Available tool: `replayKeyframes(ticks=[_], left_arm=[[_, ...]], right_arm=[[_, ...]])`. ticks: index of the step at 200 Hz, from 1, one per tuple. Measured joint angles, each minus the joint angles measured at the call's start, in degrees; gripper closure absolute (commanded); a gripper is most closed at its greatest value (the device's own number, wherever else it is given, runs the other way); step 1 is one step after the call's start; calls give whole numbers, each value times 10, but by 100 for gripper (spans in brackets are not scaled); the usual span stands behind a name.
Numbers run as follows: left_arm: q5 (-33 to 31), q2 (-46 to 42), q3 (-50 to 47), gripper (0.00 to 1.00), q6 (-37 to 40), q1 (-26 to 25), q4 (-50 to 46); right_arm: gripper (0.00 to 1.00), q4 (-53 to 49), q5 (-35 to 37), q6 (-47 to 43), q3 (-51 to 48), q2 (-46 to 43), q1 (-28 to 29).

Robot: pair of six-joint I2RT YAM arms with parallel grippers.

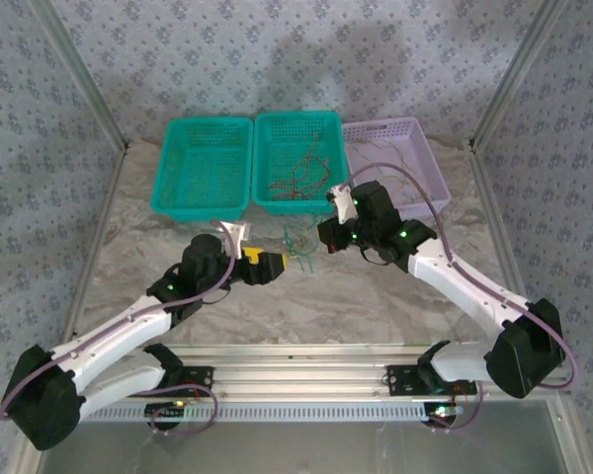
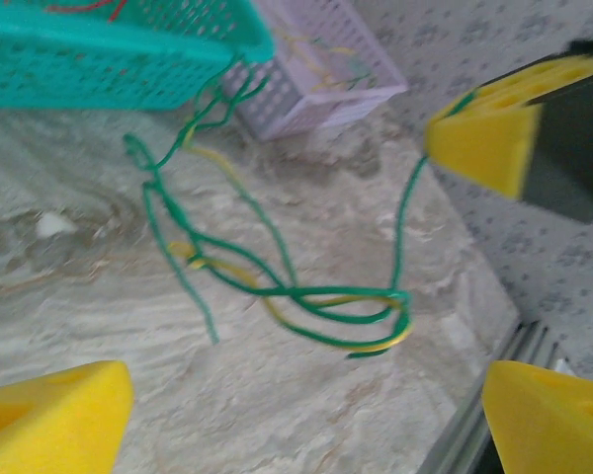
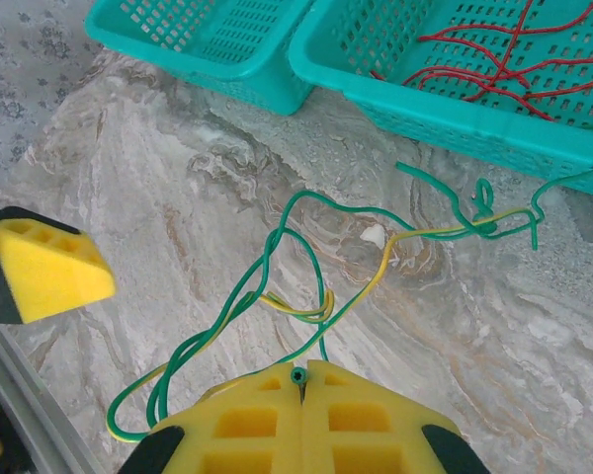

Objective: Untangle the cables

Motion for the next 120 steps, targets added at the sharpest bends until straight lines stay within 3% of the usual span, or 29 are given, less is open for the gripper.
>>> replayKeyframes(ticks=[67,120], left_arm=[[58,30,-18,24,-63,0,64],[61,43,-1,45,-33,-4,31]], right_arm=[[100,1,2,12,-2,0,0],[100,9,-9,26,-2,2,0]])
